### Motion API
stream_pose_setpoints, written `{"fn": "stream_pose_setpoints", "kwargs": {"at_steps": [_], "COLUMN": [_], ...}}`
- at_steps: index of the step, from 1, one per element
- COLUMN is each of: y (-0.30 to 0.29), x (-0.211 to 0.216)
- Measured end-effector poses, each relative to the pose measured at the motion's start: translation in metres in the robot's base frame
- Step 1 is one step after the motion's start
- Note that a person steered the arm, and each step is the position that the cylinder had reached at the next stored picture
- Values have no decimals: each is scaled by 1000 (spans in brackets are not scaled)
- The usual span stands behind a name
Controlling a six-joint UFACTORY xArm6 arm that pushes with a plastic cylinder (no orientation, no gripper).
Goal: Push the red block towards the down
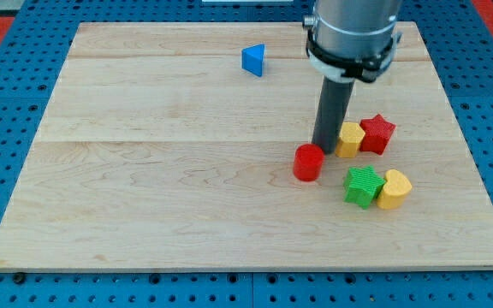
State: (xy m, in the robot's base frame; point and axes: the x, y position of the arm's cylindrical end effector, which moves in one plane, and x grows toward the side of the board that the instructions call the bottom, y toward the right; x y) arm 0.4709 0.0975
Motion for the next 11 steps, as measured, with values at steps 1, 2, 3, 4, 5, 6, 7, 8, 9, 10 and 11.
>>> {"fn": "stream_pose_setpoints", "kwargs": {"at_steps": [1,2,3,4,5,6,7,8,9,10,11], "y": [-24,-22,-2,90,108,89,70,69,38,20,38], "x": [-10,-37,-76,-83,-66,-45,-44,-51,-68,-49,-27]}}
